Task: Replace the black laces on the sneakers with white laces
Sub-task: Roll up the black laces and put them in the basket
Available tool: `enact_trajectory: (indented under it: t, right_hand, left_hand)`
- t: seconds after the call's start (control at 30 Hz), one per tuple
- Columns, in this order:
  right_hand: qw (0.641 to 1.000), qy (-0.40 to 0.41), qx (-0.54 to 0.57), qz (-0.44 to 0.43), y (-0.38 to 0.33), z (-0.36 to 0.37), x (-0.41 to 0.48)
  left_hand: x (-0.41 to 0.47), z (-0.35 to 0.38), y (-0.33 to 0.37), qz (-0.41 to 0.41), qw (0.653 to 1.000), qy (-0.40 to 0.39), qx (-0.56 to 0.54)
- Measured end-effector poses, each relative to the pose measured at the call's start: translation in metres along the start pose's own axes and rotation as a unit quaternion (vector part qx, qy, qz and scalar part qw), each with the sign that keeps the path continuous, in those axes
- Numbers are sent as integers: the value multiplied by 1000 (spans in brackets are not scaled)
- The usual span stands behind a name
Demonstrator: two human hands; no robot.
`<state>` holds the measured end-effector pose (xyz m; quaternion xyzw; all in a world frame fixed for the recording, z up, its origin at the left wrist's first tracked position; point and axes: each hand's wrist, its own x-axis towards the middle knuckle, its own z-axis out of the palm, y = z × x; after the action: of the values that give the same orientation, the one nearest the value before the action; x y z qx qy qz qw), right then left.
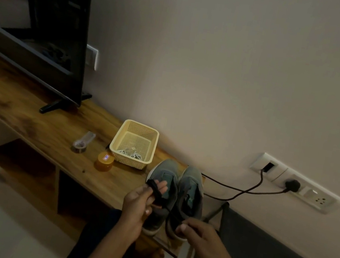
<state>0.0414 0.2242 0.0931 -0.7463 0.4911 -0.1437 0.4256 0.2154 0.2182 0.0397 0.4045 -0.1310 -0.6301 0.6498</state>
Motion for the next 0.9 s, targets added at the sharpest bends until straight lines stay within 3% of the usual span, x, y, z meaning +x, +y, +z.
enact_trajectory:
  t: [0.1, 0.2, 0.3, 0.37, 0.43, 0.57, 0.83, 0.9]
  right_hand:
    - [995, -32, -76, -52, -37, -11, 0]
    - [986, 3, -132, -100, -59, -19, 18]
    - [981, 65, -138, -117, -49, -26, 49]
    - [993, 71, -70, -69, -32, -28, 61]
    - [999, 47, 5, -13, -11, -18, 62]
    - [1000, 22, -20, -1, 12, 9, 41]
    - [980, -99, -172, -22, -31, -15, 14]
    - [975, -89, -196, -51, -48, -25, 15]
  left_hand:
    - [-9, 7, 0, 25, 990, -32, 135]
    - [-14, 13, -6, 30, 972, -81, 218]
    - [-16, 14, -8, -28, 971, -130, 197]
    - [-15, 11, -4, -68, 974, -157, 148]
    - [-13, 9, -2, -85, 982, -152, 72]
    - [-10, 9, -1, -61, 992, -110, 15]
    - [-6, 11, -7, 41, 983, -38, 177]
    - [-7, 12, -6, 50, 975, -51, 211]
